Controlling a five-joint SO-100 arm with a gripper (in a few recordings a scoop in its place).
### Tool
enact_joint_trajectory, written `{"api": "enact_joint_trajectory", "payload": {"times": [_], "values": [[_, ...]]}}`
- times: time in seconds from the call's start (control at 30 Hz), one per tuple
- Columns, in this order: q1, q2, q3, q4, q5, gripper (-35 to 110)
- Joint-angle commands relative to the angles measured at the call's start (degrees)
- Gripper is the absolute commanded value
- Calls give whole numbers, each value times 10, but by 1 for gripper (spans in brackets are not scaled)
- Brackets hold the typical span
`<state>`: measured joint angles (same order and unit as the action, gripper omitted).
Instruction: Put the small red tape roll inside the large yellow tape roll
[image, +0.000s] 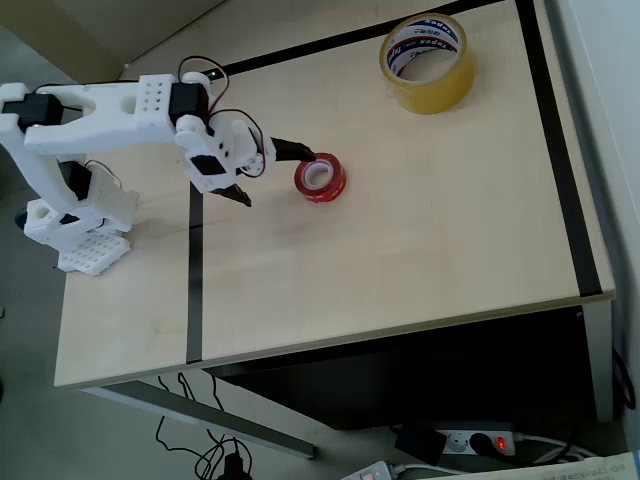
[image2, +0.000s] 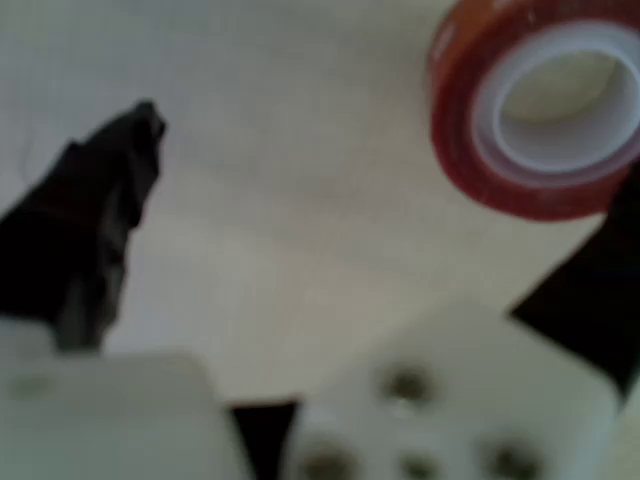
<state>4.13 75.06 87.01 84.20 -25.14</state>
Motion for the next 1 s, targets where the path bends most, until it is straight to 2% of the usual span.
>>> {"api": "enact_joint_trajectory", "payload": {"times": [0.0, 0.43, 0.6, 0.73, 0.97], "values": [[-5, -6, -59, 3, -15, 48], [-10, -46, -89, 10, -14, 44], [-1, -45, -87, 14, -11, 37], [8, -43, -79, 15, -11, 37], [13, -55, -25, -49, -11, 36]]}}
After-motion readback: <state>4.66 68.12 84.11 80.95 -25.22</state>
